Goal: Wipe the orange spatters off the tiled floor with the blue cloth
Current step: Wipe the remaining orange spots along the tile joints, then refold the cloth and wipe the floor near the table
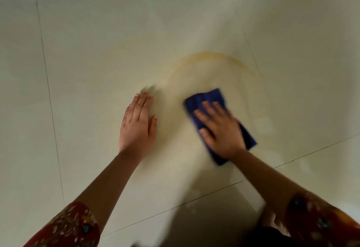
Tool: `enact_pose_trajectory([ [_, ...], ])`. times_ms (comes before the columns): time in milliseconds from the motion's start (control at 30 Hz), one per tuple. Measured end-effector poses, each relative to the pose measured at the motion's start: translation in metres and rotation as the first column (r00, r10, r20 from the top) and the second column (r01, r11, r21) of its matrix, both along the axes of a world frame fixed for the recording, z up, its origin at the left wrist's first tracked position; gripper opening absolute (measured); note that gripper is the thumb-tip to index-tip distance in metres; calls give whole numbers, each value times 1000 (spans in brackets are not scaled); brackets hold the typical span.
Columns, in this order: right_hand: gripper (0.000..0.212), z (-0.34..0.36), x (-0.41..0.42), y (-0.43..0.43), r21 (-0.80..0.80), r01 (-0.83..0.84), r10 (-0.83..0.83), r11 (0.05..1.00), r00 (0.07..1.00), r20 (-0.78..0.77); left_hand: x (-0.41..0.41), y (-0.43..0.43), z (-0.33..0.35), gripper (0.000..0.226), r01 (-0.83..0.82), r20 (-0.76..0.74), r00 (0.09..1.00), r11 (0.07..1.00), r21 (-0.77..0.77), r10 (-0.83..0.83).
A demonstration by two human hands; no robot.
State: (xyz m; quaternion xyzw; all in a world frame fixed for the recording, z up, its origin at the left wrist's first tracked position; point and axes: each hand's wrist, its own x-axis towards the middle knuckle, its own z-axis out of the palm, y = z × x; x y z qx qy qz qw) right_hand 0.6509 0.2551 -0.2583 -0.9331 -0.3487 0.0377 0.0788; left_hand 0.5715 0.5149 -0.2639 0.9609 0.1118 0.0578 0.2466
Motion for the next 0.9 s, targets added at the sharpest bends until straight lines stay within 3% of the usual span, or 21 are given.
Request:
enact_pose_trajectory([
  [33, 54, 0, 15, -23, -16, 175, -175, 985, 985, 3, 1, -1, 0, 52, -7, -12, 1000, 1000, 2, 7],
  [100, 58, 4, 59, -47, -67, 544, -544, 837, 839, 5, 3, -4, 0, 53, -13, -35, 999, 1000, 17, 13],
  [167, 57, 8, 107, -36, -98, 748, -754, 656, 656, -40, 4, -5, -1, 54, -15, -43, 999, 999, 28, 16],
  [200, 56, 9, 129, -21, -96, 781, -787, 617, 614, -60, 4, -4, -1, 53, -16, -45, 999, 999, 31, 17],
  [233, 56, 9, 149, -1, -93, 779, -784, 620, 617, -62, 4, -4, -2, 53, -15, -43, 999, 999, 36, 16],
  [300, 57, 6, 172, 53, -96, 683, -688, 724, 726, -26, 5, -3, -3, 52, -9, -30, 999, 999, 37, 10],
  [433, 56, 0, 121, 154, -11, 207, -207, 978, 978, 30, 5, -2, 0, 50, -24, 61, 998, 999, -36, 26],
  [500, 48, -5, 66, 161, 76, -14, 12, 997, 999, 32, 4, 0, 4, 50, -57, 99, 993, 993, -103, 67],
  [533, 46, -6, 41, 154, 123, -39, 39, 992, 999, 2, 5, 1, 7, 49, -46, 112, 992, 992, -114, 59],
  [567, 45, -5, 21, 142, 216, 23, -8, 976, 997, -72, 5, 1, 8, 48, -6, 115, 993, 995, -100, 18],
  [600, 42, 0, 6, 129, 364, 171, -85, 915, 967, -241, 5, 1, 10, 48, 60, 119, 991, 996, -67, -52],
  [667, 35, 13, -11, 101, 580, 598, -170, 553, 762, -625, 2, -1, 8, 44, 219, 133, 967, 976, -11, -215],
  [700, 32, 21, -17, 86, 560, 738, -212, 376, 657, -723, -3, -2, 6, 41, 270, 146, 952, 963, 8, -268],
  [733, 33, 29, -23, 72, 527, 784, -309, 328, 616, -724, -6, -4, 5, 38, 294, 152, 944, 956, 17, -293],
  [767, 35, 34, -29, 61, 497, 790, -408, 360, 612, -677, -8, -7, 6, 36, 291, 148, 945, 956, 18, -291],
  [833, 37, 32, -39, 54, 370, 738, -567, 564, 672, -476, -8, -13, 11, 34, 220, 110, 969, 975, 0, -219],
  [867, 37, 32, -44, 56, 297, 726, -589, 620, 681, -435, -7, -19, 17, 34, 174, 89, 981, 985, -15, -172],
  [900, 35, 34, -45, 62, 247, 760, -592, 600, 631, -501, -5, -27, 25, 33, 113, 60, 992, 991, -68, -109],
])
